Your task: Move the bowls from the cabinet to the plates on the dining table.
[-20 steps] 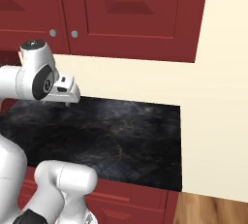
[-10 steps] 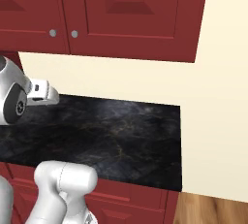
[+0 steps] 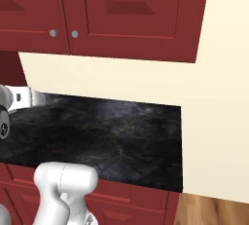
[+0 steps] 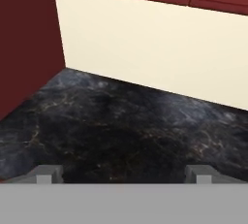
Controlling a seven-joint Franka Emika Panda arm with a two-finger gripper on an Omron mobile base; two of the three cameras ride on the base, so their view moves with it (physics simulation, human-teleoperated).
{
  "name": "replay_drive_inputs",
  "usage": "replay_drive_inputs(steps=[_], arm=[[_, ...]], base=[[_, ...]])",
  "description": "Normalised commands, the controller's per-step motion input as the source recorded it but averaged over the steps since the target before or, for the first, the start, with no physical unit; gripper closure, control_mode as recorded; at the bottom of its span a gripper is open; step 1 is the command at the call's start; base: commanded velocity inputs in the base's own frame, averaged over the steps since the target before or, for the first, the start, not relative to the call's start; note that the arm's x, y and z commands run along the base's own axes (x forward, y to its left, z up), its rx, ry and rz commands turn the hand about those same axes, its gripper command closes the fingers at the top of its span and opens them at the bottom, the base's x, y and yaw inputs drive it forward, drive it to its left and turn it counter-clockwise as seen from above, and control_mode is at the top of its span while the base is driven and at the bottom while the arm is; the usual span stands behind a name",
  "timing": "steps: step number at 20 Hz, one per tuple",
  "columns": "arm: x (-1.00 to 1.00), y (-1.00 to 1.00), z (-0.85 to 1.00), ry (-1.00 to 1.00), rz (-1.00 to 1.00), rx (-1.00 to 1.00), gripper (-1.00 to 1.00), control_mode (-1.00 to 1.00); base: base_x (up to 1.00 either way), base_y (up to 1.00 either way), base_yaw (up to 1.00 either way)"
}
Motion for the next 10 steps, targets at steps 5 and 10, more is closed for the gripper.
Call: replay_drive_inputs(steps=[5,10], arm=[[-0.38,0.15,0.19,-0.27,0.03,0.01,-1.00,-1.00],[-0.17,0.12,0.46,-0.13,0.00,0.03,-1.00,-1.00]], base=[[0.00,0.00,0.00],[0.00,0.00,0.00]])
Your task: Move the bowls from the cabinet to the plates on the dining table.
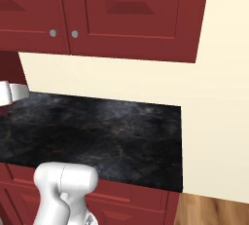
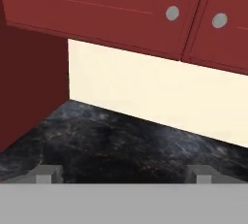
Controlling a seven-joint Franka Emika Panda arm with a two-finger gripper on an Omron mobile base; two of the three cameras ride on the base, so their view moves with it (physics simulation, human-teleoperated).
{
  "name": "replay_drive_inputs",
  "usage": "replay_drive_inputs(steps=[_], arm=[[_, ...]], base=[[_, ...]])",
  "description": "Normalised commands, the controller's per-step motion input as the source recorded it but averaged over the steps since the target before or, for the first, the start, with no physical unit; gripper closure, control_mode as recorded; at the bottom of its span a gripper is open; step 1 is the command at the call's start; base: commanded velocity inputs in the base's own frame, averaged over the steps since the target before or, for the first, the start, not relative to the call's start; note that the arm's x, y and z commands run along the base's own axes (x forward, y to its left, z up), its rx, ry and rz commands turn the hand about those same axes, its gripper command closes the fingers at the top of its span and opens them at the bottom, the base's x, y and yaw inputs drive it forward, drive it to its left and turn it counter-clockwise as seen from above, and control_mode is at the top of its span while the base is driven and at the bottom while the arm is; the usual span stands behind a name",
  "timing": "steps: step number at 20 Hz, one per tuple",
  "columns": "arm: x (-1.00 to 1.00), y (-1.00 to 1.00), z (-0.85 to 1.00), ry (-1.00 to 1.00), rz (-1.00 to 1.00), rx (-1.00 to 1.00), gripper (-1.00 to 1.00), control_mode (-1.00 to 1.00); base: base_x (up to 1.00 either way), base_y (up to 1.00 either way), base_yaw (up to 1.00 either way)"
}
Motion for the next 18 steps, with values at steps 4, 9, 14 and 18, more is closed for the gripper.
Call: replay_drive_inputs(steps=[4,9,14,18], arm=[[-0.06,0.13,0.38,-0.25,0.00,0.00,-1.00,-1.00],[-0.24,0.13,0.23,-0.42,0.00,0.00,-1.00,-1.00],[-0.12,-0.01,0.35,-0.28,0.00,0.08,-1.00,-1.00],[0.00,-0.17,0.36,-0.19,0.00,0.16,-1.00,-1.00]], base=[[0.00,0.00,0.00],[0.00,0.00,0.00],[0.00,0.00,0.00],[0.00,0.00,0.00]])
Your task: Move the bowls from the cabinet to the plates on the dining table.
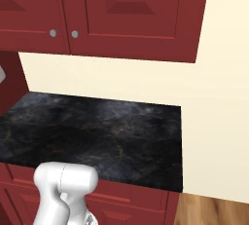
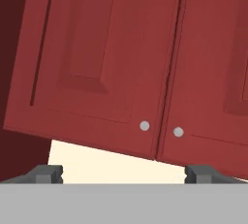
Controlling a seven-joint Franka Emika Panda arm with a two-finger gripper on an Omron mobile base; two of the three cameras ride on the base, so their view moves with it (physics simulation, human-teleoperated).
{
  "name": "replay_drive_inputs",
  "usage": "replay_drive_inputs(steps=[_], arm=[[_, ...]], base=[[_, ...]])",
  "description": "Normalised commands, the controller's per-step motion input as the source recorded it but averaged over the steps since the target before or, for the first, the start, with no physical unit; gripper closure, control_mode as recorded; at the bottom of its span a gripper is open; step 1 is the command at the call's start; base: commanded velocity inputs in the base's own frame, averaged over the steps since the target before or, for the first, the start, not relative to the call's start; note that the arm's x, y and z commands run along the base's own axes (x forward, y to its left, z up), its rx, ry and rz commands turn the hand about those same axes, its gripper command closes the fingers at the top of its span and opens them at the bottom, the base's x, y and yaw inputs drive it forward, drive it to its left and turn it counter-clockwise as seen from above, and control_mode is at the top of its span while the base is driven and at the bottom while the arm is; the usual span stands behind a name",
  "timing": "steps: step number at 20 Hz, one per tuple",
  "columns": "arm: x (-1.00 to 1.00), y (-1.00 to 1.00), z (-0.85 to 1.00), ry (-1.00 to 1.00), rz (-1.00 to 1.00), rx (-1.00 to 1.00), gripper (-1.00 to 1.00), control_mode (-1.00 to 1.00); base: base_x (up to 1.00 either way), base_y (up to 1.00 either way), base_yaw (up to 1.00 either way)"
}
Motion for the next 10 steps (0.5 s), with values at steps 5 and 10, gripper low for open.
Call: replay_drive_inputs(steps=[5,10], arm=[[0.00,-0.08,0.16,-0.17,0.00,0.12,-1.00,-1.00],[0.20,-0.12,0.00,0.00,0.00,0.00,-1.00,-1.00]], base=[[0.00,0.00,0.00],[0.00,0.00,0.00]])
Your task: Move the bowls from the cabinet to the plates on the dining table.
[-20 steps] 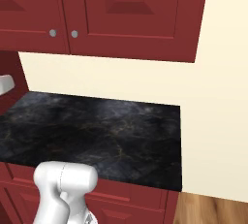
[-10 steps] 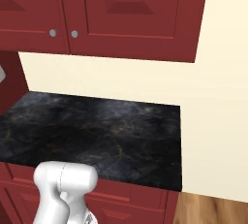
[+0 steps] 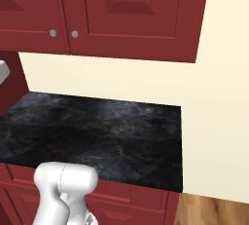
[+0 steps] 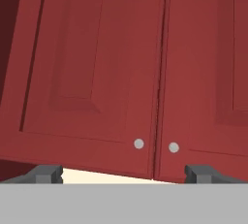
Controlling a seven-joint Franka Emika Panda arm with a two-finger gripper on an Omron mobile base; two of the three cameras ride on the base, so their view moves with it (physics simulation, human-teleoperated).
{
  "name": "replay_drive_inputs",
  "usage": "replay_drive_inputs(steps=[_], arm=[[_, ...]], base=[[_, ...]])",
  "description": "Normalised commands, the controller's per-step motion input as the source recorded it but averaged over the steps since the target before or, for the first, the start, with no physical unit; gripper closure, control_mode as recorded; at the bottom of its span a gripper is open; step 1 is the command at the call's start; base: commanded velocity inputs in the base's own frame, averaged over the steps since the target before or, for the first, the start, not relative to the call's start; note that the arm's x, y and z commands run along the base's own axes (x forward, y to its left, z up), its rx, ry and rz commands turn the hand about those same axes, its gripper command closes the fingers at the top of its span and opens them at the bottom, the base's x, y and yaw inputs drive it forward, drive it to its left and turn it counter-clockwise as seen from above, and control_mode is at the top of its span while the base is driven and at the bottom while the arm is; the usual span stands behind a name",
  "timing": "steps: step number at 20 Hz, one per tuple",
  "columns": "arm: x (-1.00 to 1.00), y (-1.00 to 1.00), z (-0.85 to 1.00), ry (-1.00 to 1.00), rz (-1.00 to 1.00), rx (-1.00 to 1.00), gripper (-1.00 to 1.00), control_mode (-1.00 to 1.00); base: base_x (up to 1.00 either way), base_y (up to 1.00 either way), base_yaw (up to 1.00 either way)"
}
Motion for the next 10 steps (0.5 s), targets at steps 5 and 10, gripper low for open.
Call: replay_drive_inputs(steps=[5,10], arm=[[0.17,-0.38,0.00,0.00,0.00,0.02,-1.00,-1.00],[0.00,-0.07,0.00,-0.05,0.00,0.02,-1.00,-1.00]], base=[[0.00,0.00,0.00],[0.00,0.00,0.00]])
